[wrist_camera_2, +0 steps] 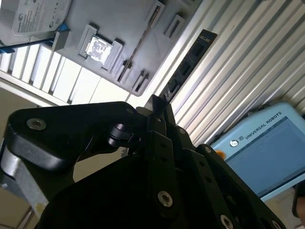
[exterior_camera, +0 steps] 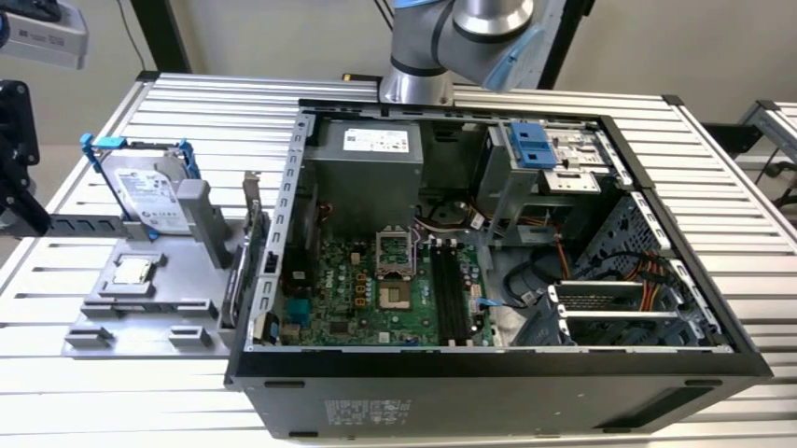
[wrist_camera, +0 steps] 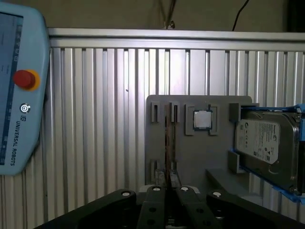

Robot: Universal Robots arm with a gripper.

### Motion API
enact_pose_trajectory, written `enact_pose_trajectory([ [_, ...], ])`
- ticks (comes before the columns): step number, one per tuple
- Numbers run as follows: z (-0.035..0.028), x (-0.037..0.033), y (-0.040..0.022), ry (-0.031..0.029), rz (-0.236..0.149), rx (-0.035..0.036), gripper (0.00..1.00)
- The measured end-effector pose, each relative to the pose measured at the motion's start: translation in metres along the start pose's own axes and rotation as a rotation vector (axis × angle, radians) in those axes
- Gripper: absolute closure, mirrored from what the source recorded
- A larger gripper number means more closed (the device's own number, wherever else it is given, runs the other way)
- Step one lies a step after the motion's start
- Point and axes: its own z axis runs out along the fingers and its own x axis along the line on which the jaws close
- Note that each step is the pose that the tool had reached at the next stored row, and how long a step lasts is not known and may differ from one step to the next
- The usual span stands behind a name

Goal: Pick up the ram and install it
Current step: 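Pick up the ram and move it above insertion slot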

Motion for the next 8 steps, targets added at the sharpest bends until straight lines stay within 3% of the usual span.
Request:
enact_pose_trajectory([
  [8,-0.0008,-0.0001,-0.0024,0.0001,0.000,0.0000,1.00],
])
